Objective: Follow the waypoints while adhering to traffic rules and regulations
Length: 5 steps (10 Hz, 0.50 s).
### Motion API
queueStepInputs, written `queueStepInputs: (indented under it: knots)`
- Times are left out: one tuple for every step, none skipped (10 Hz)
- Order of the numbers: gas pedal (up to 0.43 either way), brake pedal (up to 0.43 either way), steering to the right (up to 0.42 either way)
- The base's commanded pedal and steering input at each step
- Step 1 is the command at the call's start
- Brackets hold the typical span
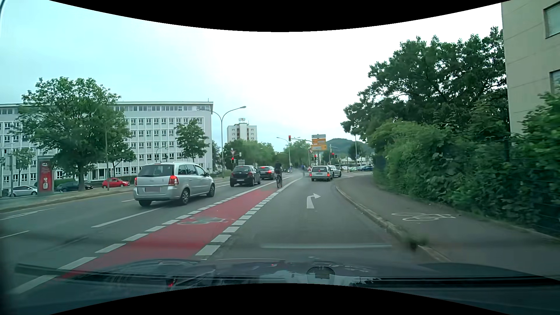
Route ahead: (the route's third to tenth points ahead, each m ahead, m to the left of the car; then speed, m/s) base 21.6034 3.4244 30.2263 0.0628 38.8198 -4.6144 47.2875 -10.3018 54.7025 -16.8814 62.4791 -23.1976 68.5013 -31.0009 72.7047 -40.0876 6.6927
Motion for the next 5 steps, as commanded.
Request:
queueStepInputs:
  knots:
    - [0.0, 0.091, 0.006]
    - [0.0, 0.104, 0.006]
    - [0.0, 0.11, 0.005]
    - [0.0, 0.116, 0.004]
    - [0.0, 0.134, 0.006]
